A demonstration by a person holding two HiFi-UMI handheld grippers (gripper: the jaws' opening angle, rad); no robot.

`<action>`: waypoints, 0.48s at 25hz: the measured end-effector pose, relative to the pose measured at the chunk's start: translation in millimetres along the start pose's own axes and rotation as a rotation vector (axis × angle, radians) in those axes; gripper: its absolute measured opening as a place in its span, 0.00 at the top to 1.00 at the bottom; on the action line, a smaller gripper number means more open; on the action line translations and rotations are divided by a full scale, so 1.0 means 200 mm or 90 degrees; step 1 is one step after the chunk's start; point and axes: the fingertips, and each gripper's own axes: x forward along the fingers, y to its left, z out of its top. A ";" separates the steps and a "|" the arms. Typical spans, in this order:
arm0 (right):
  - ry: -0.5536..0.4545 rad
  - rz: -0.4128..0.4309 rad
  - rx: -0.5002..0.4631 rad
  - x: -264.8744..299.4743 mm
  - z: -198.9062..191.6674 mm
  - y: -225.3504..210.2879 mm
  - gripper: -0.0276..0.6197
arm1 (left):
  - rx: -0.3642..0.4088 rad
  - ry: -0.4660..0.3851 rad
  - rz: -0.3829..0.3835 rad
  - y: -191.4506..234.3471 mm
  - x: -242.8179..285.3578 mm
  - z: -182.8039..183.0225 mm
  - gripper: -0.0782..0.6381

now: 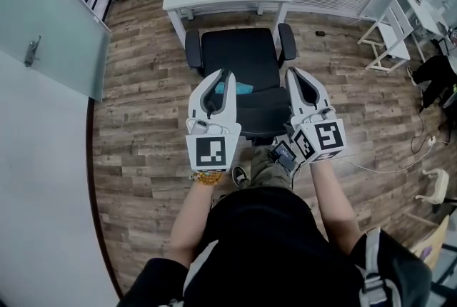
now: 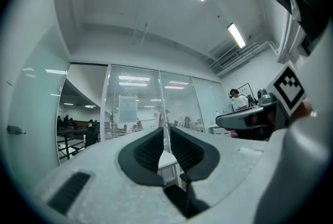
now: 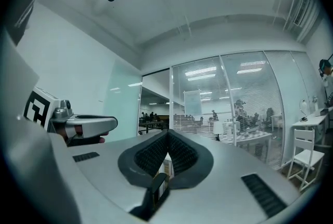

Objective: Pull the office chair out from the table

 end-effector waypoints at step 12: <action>0.010 -0.016 -0.010 -0.07 -0.02 -0.08 0.95 | 0.012 0.017 -0.014 -0.08 -0.02 -0.03 0.82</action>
